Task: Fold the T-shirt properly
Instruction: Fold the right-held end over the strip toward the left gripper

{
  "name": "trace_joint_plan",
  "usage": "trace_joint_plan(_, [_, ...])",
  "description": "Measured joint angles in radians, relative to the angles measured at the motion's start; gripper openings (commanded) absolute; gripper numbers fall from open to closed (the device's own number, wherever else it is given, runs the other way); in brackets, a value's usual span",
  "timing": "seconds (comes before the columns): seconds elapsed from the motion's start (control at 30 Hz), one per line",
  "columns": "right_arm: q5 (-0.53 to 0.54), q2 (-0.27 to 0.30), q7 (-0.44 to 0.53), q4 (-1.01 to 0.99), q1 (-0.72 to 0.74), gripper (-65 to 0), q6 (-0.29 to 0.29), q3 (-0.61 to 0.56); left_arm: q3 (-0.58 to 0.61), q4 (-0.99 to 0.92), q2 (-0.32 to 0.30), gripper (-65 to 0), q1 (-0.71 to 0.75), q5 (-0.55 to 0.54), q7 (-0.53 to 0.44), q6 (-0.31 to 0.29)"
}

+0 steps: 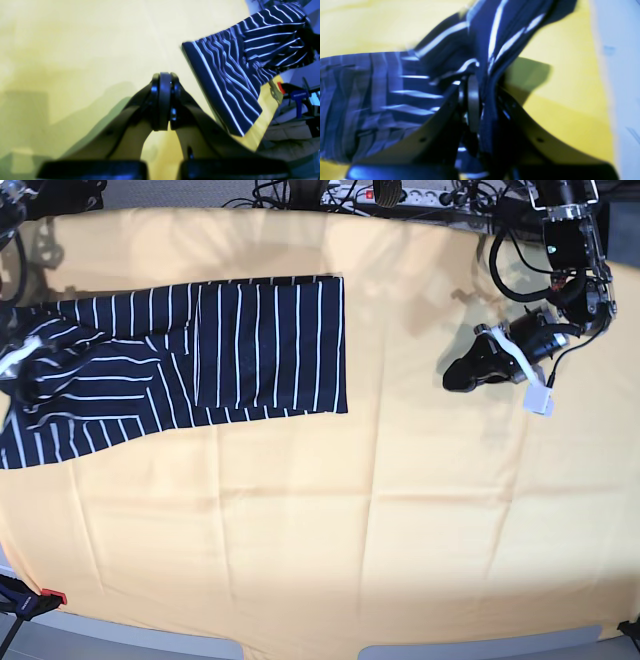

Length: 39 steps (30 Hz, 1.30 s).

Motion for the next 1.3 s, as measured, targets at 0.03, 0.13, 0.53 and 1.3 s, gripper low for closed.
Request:
trace_joint_plan(0.03, [0.029,-0.029,-0.019,0.032,0.000,-65.0,0.002,-0.001,0.000,0.000,0.000,-65.0,0.002,0.002,0.002,-0.014])
trace_joint_plan(0.13, [0.097,-0.103,-0.056,0.116,0.000,-65.0,0.036,-0.001,0.000,0.000,0.000,-65.0,0.002,-0.001,-0.003,-0.014])
trace_joint_plan(0.53, [0.339,-0.296,-0.084,0.180,-0.024,-65.0,0.185,-0.156,0.000,0.000,0.000,-65.0,0.013,-0.001,-0.010,-0.014])
trace_joint_plan(1.3, [-0.055,-0.398,0.140,0.180,-0.025,-65.0,0.192,-0.712,0.000,0.000,0.000,-65.0,0.013,-0.001,-0.009,-0.014])
